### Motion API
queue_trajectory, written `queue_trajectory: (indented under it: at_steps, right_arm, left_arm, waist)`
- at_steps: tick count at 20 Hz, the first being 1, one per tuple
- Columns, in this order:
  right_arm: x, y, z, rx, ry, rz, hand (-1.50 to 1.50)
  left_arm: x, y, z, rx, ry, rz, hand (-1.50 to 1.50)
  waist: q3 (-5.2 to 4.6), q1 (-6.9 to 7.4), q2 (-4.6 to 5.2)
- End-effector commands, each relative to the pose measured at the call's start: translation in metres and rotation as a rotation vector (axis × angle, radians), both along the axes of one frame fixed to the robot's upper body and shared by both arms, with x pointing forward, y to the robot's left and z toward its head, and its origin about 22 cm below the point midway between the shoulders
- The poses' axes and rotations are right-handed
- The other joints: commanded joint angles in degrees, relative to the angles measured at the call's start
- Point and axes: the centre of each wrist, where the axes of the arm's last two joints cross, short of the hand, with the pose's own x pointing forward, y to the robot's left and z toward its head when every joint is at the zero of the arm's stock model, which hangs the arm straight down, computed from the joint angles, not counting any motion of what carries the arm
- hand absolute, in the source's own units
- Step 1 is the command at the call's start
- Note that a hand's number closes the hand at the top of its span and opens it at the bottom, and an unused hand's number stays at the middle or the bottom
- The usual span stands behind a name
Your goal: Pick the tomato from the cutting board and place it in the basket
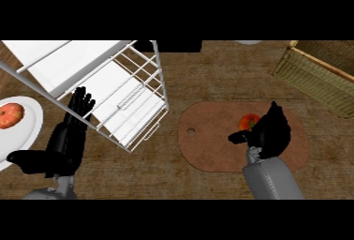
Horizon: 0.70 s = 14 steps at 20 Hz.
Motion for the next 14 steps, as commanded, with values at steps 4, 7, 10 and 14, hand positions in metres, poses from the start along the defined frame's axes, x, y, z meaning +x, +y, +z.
queue_trajectory:
  at_steps: [4, 7, 10, 14]
  right_arm:
    - [0.016, 0.013, -0.007, 0.021, 0.139, -0.090, 1.50]
    - [0.014, 0.016, -0.023, 0.011, 0.128, -0.074, 1.50]
    - [0.016, 0.000, -0.009, -0.019, 0.109, -0.058, 1.50]
    - [0.001, 0.019, -0.008, -0.056, 0.126, -0.033, 1.50]
  left_arm:
    - [-0.015, 0.000, 0.001, 0.006, -0.022, 0.002, 0.00]
    - [-0.002, -0.001, -0.005, -0.001, 0.004, 0.001, 0.00]
    - [0.005, -0.002, 0.006, -0.004, 0.004, -0.001, 0.00]
    - [-0.005, 0.003, -0.013, 0.008, -0.008, -0.004, 0.00]
  waist:
    - [0.08, 0.38, 0.10]
    - [0.08, 0.19, 0.21]
    - [0.07, -0.47, 0.07]
    - [0.04, -0.51, -0.04]
